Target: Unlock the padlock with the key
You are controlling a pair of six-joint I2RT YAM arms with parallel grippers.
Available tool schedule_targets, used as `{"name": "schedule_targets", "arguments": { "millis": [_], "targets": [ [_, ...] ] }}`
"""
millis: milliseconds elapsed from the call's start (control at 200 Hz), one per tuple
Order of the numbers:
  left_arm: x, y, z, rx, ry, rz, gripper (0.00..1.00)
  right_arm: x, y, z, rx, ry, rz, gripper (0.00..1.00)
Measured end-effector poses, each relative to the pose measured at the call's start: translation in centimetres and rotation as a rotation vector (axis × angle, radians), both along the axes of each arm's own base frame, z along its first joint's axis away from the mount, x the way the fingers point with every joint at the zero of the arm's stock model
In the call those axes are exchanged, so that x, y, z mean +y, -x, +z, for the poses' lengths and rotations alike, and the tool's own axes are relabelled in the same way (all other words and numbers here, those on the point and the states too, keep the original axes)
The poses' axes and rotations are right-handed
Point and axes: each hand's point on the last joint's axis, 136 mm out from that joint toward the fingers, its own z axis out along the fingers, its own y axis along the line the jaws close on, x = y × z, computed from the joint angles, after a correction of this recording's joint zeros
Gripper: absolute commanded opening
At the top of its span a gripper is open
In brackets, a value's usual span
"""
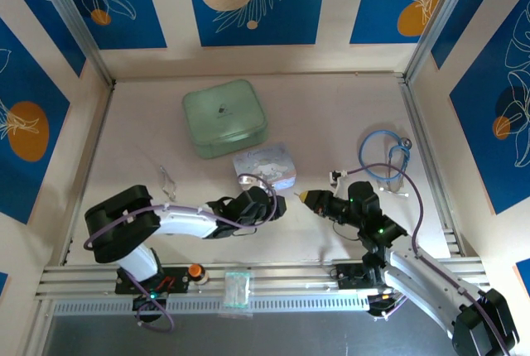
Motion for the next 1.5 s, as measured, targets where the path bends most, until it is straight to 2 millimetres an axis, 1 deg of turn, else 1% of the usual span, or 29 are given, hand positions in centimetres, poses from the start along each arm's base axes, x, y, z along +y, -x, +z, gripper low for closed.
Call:
{"name": "schedule_targets", "arguments": {
  "millis": [115,325,420,480,635,745,926,1006,1086,1166,1351,1501],
  "targets": [
    [0.1,-0.5,0.0,-0.017,-0.003,0.025,0.60,-0.1,0.1,-0.1,0.004,-0.003,-0.003,0.00],
    [-0.1,-0.8,-1.5,0.008,-0.002,0.057,0.57,-0.1,0.1,-0.4,0.009,0.000,-0.004,0.00],
    [-0.2,-1.0,-1.8,0.013,0.011,0.070,0.51,-0.2,0.2,-0.7,0.016,0.002,-0.005,0.00],
    [-0.4,-1.1,-1.8,0.018,0.029,0.078,0.46,-0.2,0.3,-1.0,0.026,0.003,-0.007,0.00],
    [-0.9,-1.3,-2.0,0.027,0.058,0.092,0.43,-0.3,0.4,-1.3,0.035,0.004,-0.009,0.00],
    [-0.9,-1.4,-2.2,0.028,0.056,0.101,0.35,-0.4,0.5,-1.7,0.048,0.005,-0.012,0.00],
    [-1.1,-1.6,-2.5,0.036,0.041,0.112,0.29,-0.4,0.6,-2.3,0.066,0.001,-0.018,0.00],
    [-1.2,-1.7,-2.6,0.041,0.031,0.116,0.24,-0.5,0.7,-2.4,0.075,-0.002,-0.021,0.00],
    [-1.3,-1.8,-2.8,0.046,0.026,0.121,0.23,-0.5,0.6,-2.5,0.078,-0.007,-0.024,0.00],
    [-1.4,-1.8,-2.7,0.055,0.037,0.130,0.16,-0.4,0.6,-2.6,0.086,-0.011,-0.028,0.00],
    [-1.4,-1.8,-2.5,0.071,0.057,0.148,0.15,-0.4,0.3,-3.6,0.161,-0.020,-0.064,0.00],
    [-0.5,-1.4,-2.1,0.105,0.100,0.191,0.14,-0.3,0.4,-5.0,0.263,-0.069,-0.119,0.00]
  ]
}}
